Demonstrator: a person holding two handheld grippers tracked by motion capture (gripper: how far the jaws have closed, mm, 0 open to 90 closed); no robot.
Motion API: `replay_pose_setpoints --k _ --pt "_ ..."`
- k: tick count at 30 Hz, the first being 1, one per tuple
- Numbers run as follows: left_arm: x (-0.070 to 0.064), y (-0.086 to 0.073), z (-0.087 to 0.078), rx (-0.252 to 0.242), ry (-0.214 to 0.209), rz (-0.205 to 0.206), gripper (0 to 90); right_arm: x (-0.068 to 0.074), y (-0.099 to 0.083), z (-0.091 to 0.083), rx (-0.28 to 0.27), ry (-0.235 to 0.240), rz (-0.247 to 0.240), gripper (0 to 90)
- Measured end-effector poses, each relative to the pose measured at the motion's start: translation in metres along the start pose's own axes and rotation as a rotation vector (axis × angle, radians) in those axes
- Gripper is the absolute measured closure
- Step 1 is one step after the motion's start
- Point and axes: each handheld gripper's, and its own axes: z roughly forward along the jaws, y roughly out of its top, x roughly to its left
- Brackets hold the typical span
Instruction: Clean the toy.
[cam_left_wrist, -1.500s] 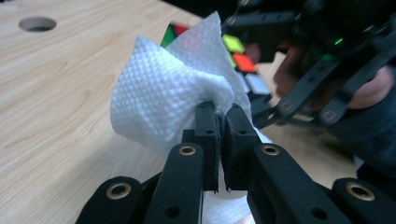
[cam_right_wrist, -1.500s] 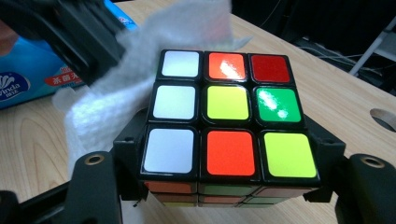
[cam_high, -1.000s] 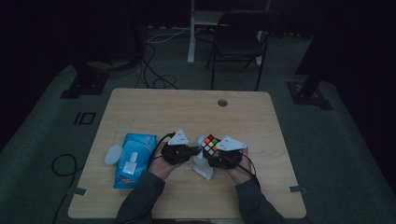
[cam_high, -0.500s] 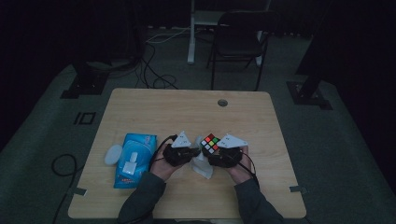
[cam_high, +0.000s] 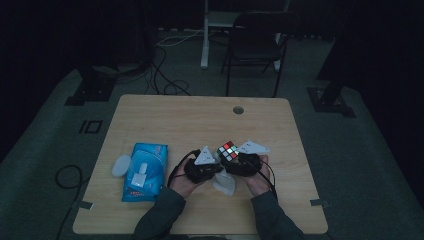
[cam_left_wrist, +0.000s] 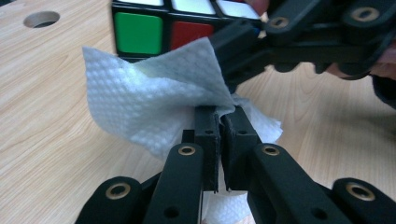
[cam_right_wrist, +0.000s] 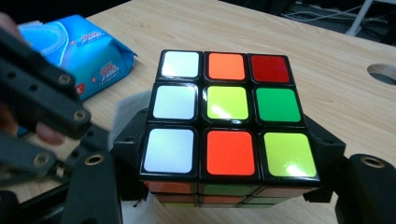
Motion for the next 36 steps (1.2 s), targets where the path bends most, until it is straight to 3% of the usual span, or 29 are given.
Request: replay_pose_setpoints --k 10,15,24,29,36 --pt "-0.009 0.003 0.007 -0.01 -0.012 0.012 86.7 -0.004 -0.002 0.003 0.011 -0.022 0.062 33.8" --pt "-0.011 0.004 0.01 -0.011 -0.018 0.023 86.8 -0.003 -0.001 0.003 0.007 -0.023 0.07 33.8" --pt "-0.015 0.006 0.018 -0.038 0.005 0.023 86.7 -0.005 0.0 0.003 -0.002 -0.026 0.111 33.7" --pt "-0.017 0.006 0.022 -0.043 0.015 0.03 86.7 -0.003 0.0 0.003 -0.001 -0.026 0.111 33.8" --pt "-0.021 0.006 0.027 -0.078 0.062 0.036 86.6 -0.009 0.0 0.002 -0.003 -0.029 0.177 33.8"
